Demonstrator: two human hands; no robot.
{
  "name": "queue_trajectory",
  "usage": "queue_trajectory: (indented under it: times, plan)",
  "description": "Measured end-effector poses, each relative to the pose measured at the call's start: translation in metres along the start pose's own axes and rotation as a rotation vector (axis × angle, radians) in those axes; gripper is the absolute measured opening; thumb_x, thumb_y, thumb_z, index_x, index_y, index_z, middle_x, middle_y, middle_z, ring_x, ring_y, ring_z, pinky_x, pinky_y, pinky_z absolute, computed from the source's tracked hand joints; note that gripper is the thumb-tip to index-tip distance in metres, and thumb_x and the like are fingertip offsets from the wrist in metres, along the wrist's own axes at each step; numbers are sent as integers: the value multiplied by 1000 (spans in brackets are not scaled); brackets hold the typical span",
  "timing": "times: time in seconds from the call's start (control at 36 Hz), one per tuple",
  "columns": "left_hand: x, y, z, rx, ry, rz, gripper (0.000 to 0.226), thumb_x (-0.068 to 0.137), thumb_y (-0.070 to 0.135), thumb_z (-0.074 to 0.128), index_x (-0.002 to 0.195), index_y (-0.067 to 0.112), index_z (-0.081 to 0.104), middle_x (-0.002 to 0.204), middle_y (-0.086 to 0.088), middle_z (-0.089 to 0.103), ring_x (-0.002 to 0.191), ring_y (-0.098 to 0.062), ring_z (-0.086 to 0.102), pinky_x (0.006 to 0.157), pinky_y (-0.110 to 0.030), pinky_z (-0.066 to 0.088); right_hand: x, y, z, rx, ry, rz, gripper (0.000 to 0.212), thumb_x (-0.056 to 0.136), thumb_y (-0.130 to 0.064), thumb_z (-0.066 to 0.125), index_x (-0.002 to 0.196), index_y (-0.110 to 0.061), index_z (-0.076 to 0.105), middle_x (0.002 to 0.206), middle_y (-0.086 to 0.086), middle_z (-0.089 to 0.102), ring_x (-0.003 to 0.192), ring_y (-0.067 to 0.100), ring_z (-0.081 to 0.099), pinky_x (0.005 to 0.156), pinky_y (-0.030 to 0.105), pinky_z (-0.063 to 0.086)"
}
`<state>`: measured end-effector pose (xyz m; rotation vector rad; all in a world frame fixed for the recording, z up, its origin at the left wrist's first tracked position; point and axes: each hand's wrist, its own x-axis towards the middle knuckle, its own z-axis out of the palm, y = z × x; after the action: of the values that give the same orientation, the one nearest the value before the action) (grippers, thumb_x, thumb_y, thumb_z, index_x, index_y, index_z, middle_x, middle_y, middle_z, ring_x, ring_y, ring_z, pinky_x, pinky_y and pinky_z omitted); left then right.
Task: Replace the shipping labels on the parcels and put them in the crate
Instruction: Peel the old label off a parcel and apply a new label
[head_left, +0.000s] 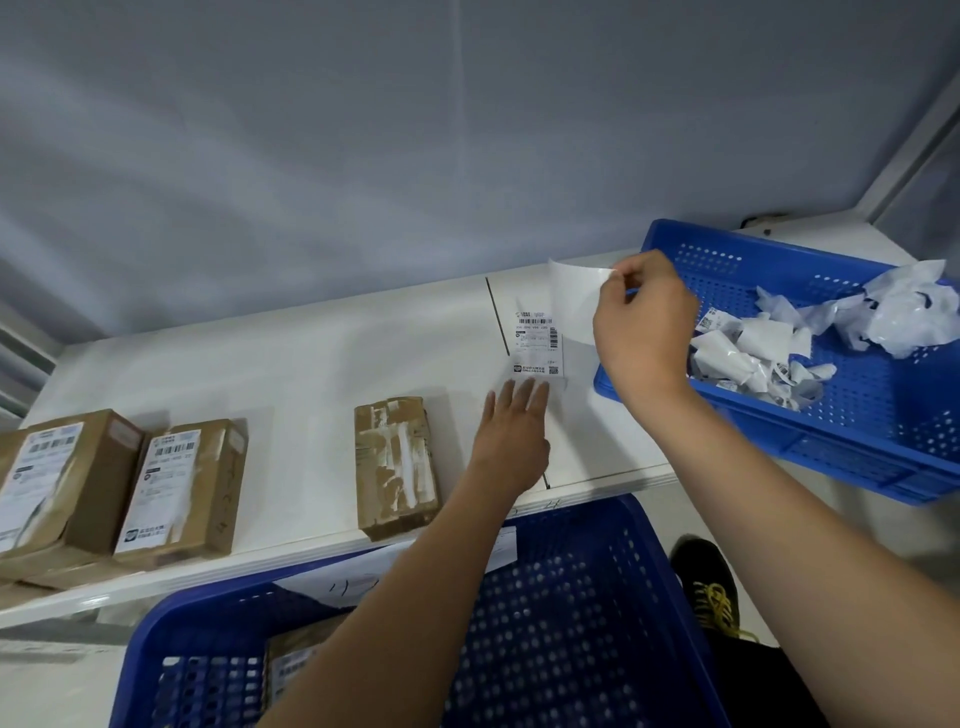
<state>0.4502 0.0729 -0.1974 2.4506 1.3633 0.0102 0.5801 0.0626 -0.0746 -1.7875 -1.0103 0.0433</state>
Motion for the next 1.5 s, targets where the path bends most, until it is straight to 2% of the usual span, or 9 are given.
queue_trajectory:
  times: [0.25, 0.5, 0.64, 0.75, 0.94, 1.14, 1.25, 1.39, 1.5]
  plan:
    - [-20, 5, 6, 21, 9, -15, 58, 99, 15, 49, 155, 11, 32, 160, -11, 28, 147, -30, 25, 120, -46, 23, -1, 0, 4, -42, -94, 13, 13, 99, -11, 50, 96, -10, 63, 95, 5, 67, 80, 19, 57, 61, 21, 34]
    - [-50, 6, -29, -108, 101, 22, 43, 100, 13, 49, 142, 16, 56, 148, -5, 45, 137, -25, 38, 111, -40, 34, -12, -6, -2, -15, -149, 4, 14, 98, -13, 54, 100, -11, 67, 100, 8, 69, 85, 19, 59, 71, 21, 37]
    - [-82, 11, -70, -573, 235, -164, 24, 101, 11, 54, 114, 16, 74, 115, -3, 70, 102, -20, 65, 91, -29, 52, -35, -17, -11, 33, -185, -57, 12, 98, -12, 54, 99, -12, 66, 96, 4, 68, 83, 15, 59, 74, 23, 43]
    - [-110, 6, -107, -1097, 395, -370, 23, 100, 8, 55, 93, 15, 76, 87, 0, 75, 80, -15, 69, 78, -29, 59, -67, -34, -17, 83, -207, -152, 9, 97, -9, 57, 97, -12, 66, 89, -1, 65, 72, 10, 53, 68, 7, 36]
    - [-147, -16, -140, -1571, 391, -535, 27, 100, 25, 66, 97, -1, 75, 88, -11, 77, 77, -20, 66, 74, -30, 58, -128, -63, -10, 65, -302, -359, 7, 98, -13, 59, 101, -11, 65, 96, -1, 61, 81, 11, 51, 72, 20, 39]
    - [-198, -47, -145, -1670, 321, -632, 20, 96, 17, 71, 100, -2, 74, 86, -11, 76, 69, -19, 66, 77, -33, 59, -170, -79, -7, 55, -419, -683, 12, 94, -10, 67, 105, -7, 69, 101, 3, 62, 93, 18, 58, 79, 27, 48]
    - [-222, -62, -146, -1713, 305, -702, 11, 95, 6, 68, 100, -4, 72, 77, -11, 73, 61, -18, 67, 68, -31, 59, -195, -76, -10, 64, -500, -696, 15, 90, -9, 72, 104, -5, 71, 103, 4, 62, 95, 20, 60, 80, 29, 52]
    - [-240, -66, -144, -1691, 289, -708, 6, 92, -1, 70, 96, -6, 71, 77, -13, 69, 60, -19, 66, 70, -30, 61, -214, -79, -15, 66, -509, -763, 15, 85, -4, 77, 98, -2, 71, 94, 6, 62, 85, 21, 60, 72, 35, 55]
    - [-248, -67, -142, -1542, 311, -662, 8, 92, 1, 71, 97, -5, 72, 76, -12, 71, 64, -19, 68, 71, -31, 61, -224, -82, -25, 82, -530, -706, 16, 85, -8, 78, 100, -5, 71, 97, 4, 62, 89, 19, 60, 79, 29, 53]
